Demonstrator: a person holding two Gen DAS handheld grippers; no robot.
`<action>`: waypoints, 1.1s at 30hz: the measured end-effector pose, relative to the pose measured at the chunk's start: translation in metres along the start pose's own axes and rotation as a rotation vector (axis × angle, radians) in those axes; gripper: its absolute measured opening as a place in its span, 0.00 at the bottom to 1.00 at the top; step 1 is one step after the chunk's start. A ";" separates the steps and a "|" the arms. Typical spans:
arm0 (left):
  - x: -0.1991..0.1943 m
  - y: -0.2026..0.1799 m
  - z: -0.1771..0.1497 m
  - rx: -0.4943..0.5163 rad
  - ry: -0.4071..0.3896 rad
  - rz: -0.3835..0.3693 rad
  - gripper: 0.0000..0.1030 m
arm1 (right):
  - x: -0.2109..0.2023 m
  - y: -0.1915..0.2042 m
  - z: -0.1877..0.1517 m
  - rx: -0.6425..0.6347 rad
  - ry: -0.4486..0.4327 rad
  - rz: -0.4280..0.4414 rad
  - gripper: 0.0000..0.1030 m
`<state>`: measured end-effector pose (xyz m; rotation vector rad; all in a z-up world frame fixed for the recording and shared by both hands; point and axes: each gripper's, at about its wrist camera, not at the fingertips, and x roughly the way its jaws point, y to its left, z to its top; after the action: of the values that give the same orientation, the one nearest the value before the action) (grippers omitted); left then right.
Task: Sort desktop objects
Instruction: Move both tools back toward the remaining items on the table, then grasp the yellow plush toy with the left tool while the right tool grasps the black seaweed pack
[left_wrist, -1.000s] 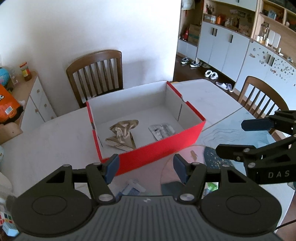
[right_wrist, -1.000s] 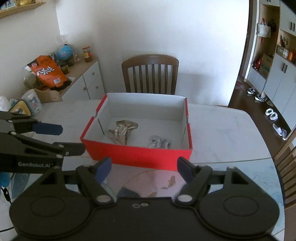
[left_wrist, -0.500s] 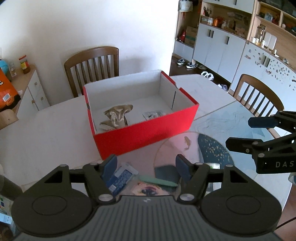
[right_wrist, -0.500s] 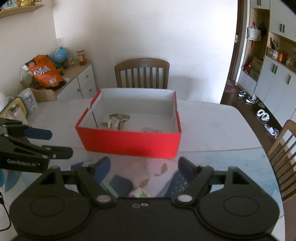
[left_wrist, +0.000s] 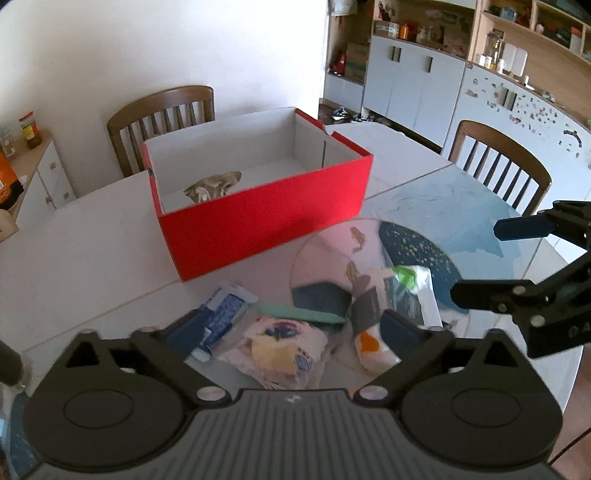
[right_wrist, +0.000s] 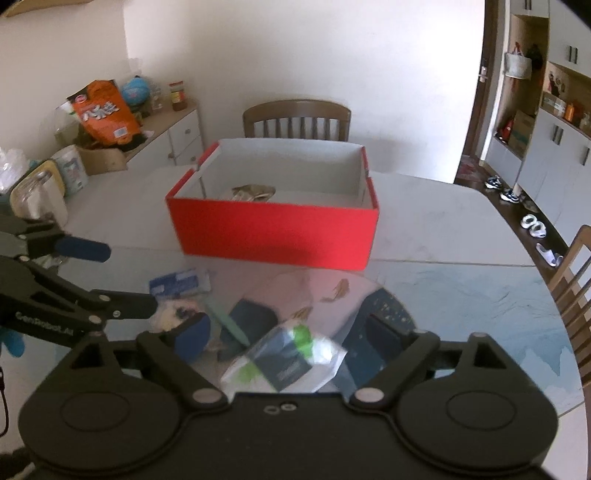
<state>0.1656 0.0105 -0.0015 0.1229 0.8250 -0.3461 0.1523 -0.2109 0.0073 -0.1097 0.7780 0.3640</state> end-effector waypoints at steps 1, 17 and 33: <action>0.001 -0.002 -0.004 0.007 -0.001 -0.005 1.00 | -0.001 0.001 -0.004 0.000 0.001 0.003 0.94; 0.012 -0.023 -0.057 0.047 -0.016 -0.049 1.00 | -0.011 0.019 -0.075 0.021 0.038 0.017 0.96; 0.041 -0.047 -0.090 0.090 0.036 -0.104 1.00 | 0.007 0.043 -0.128 0.006 0.102 0.054 0.89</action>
<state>0.1122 -0.0218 -0.0913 0.1713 0.8534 -0.4803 0.0562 -0.1987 -0.0870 -0.1023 0.8843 0.4097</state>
